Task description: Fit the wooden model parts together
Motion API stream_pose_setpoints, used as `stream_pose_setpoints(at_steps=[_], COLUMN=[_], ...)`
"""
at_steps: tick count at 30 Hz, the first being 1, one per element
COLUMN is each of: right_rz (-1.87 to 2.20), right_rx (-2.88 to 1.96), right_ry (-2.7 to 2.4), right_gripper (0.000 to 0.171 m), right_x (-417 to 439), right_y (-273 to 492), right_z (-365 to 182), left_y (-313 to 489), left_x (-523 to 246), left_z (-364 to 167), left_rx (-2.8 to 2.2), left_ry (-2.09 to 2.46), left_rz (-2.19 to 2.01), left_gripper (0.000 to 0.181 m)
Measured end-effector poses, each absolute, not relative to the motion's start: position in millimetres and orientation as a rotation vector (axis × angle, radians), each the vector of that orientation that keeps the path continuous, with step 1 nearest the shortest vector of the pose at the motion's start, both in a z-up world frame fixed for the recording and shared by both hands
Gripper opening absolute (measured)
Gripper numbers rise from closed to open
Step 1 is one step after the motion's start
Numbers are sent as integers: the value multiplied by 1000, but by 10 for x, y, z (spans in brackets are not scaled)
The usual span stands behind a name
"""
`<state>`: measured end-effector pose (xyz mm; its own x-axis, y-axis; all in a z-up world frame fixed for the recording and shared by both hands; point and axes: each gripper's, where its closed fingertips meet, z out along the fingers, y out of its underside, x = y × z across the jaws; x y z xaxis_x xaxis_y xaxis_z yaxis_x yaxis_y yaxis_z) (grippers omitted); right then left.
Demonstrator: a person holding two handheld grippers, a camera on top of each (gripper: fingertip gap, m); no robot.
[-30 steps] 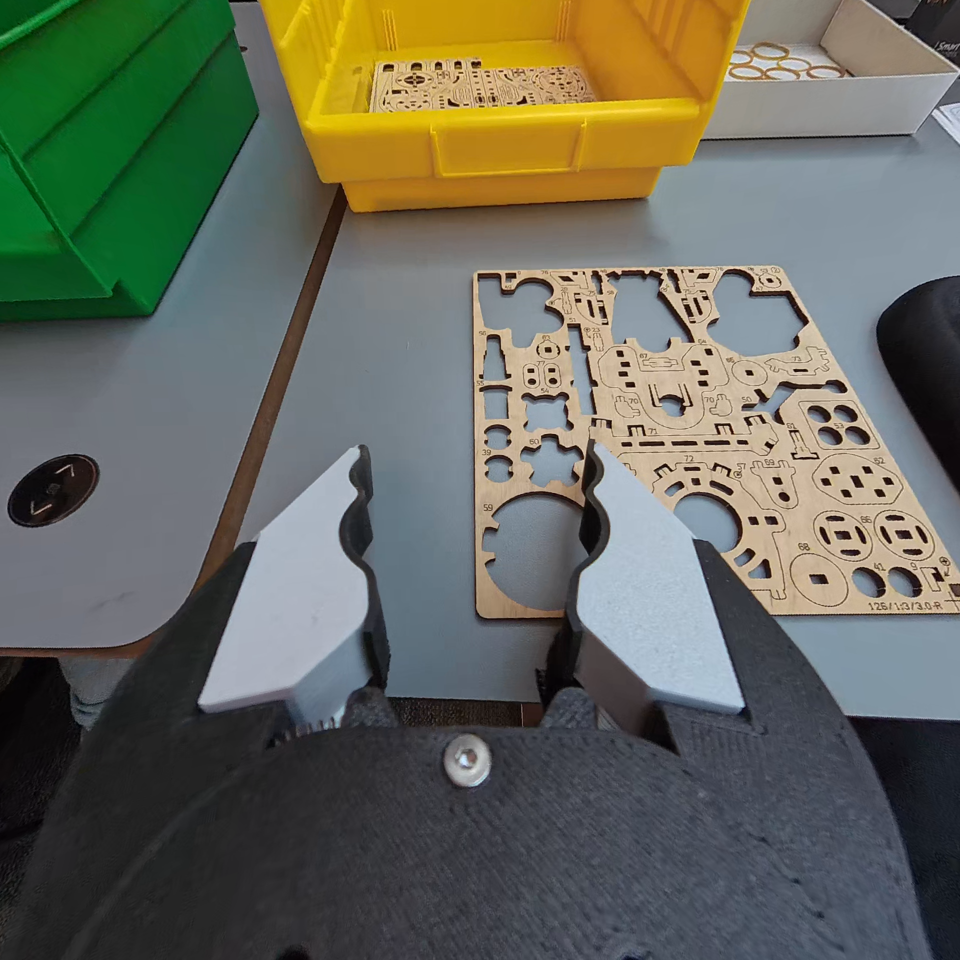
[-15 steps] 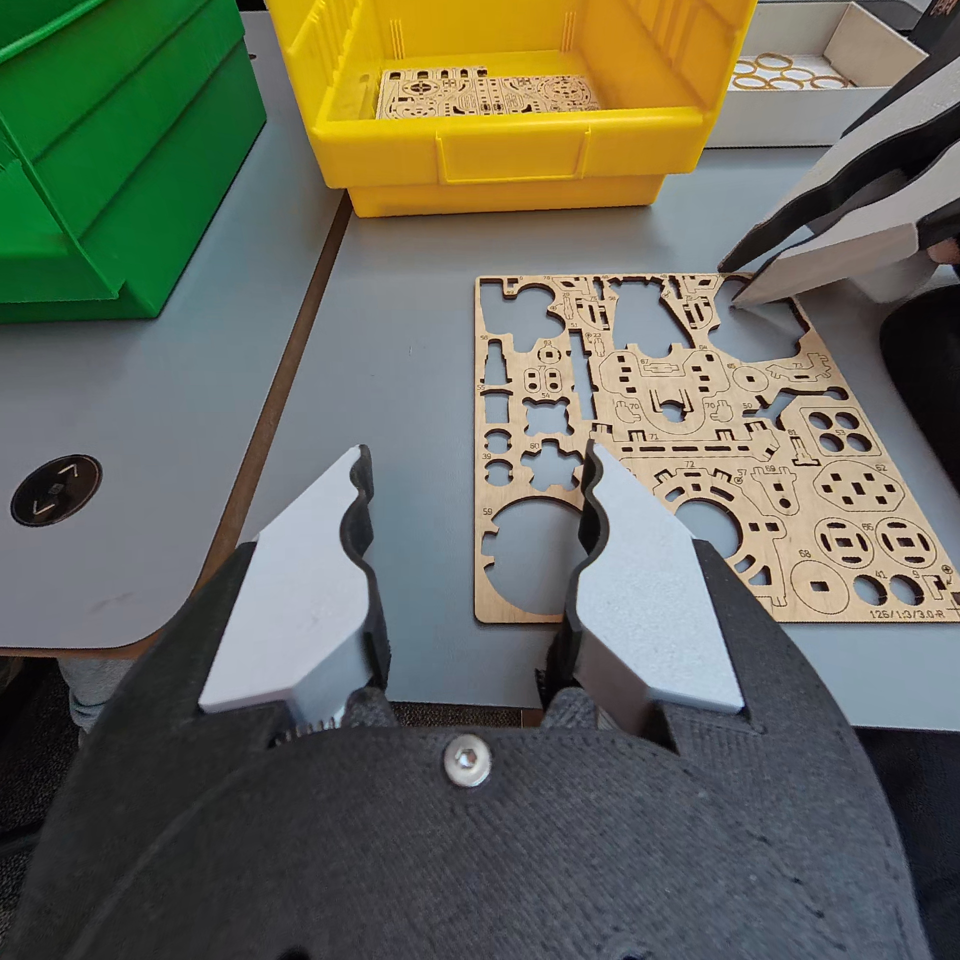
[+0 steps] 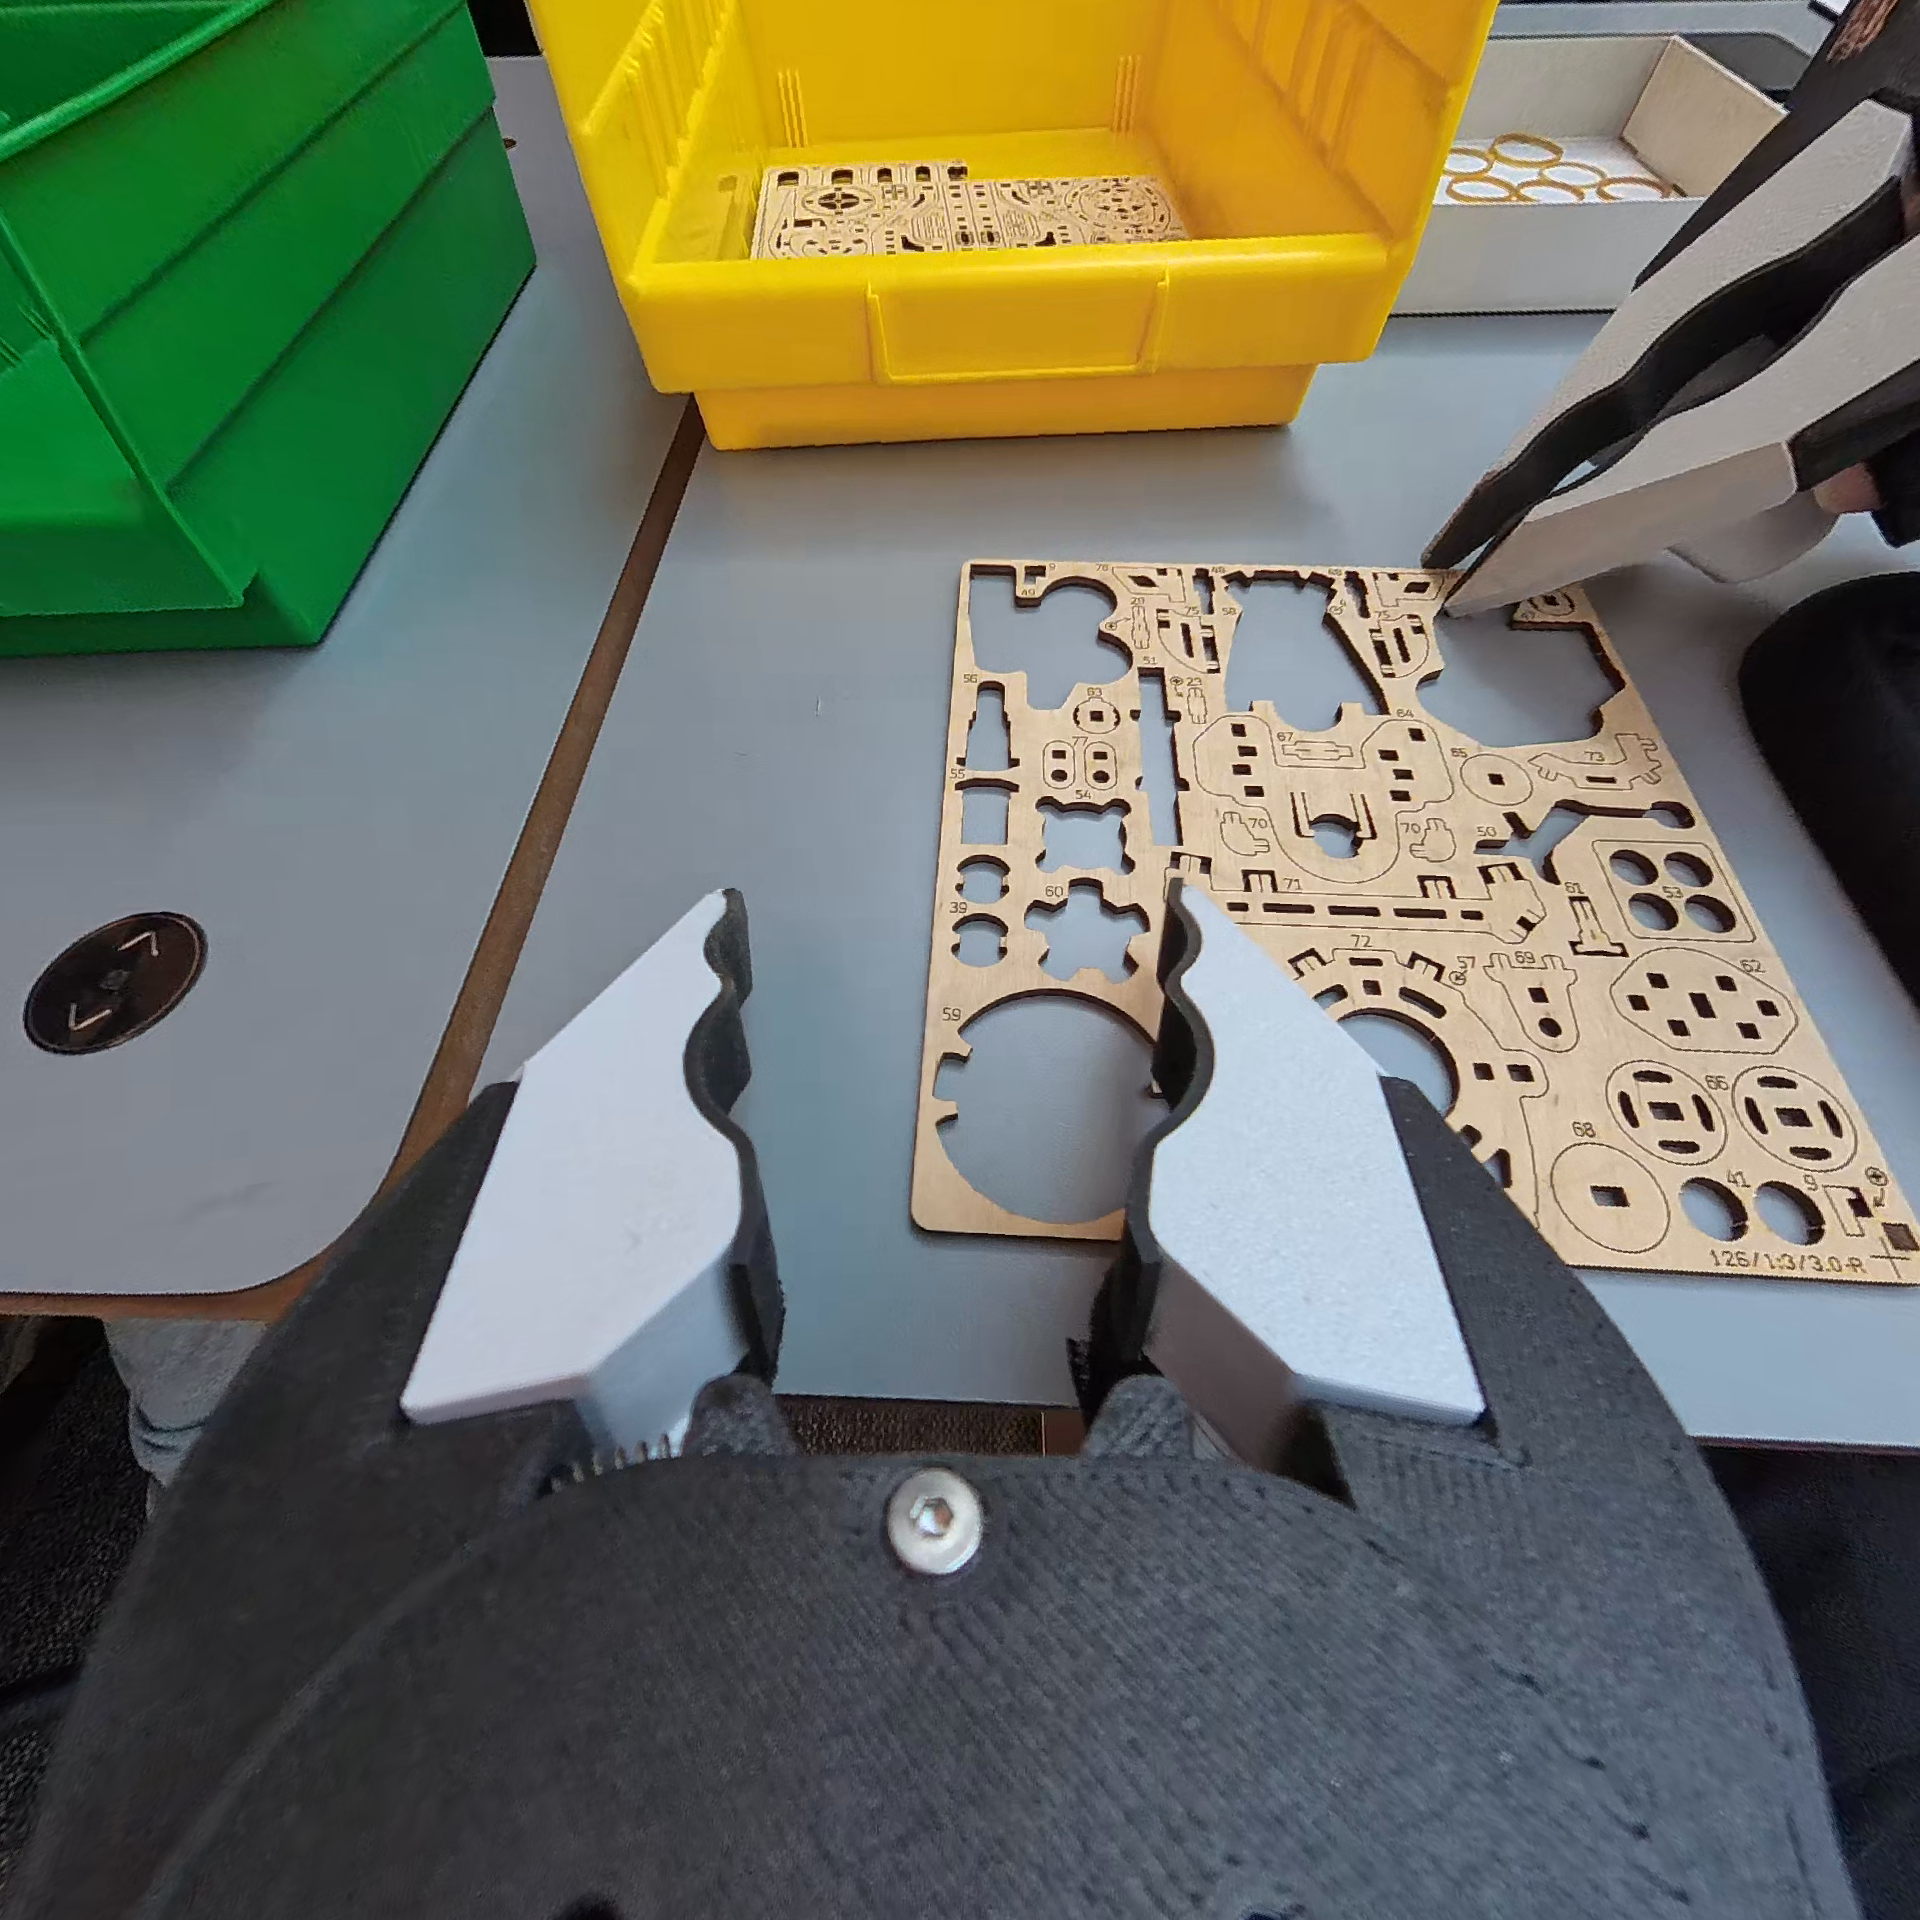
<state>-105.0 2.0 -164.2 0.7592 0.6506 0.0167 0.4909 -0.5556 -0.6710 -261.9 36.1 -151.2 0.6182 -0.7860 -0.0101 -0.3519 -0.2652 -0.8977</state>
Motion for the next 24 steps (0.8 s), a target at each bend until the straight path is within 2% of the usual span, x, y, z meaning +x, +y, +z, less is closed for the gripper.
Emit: stream_pose_setpoints(at_steps=[5,8,9,14,18,21,24], right_rz=[261,201,175,13,-45,-79,-93], right_rx=[-2259,-2178,-2141,-1939,-1872,-1867,-1863], right_ry=[-888,-890,-893,-952,-975,-983,-982], right_gripper=[11,11,11,10,10,10,10], right_x=[-1047,-1051,-1050,-1070,-1117,-1115,-1079], right_y=[20,39,49,43,-3,-20,-37], right_z=[-1632,-1497,-1421,-1042,-904,-866,-855], left_y=[347,349,355,490,434,398,438], left_x=[-2612,-2566,-2534,-2385,-2138,-2013,-1977], left_z=[-1498,-1355,-1248,-1034,-928,-1016,-1055], left_rx=[-1872,-1866,-1833,-1821,-1792,-1856,-1889], left_ry=[914,898,890,1019,1150,1199,1183], left_rz=[-607,-857,-997,-1449,-1628,-1650,-1673], left_gripper=[81,85,78,77,66,65,49])
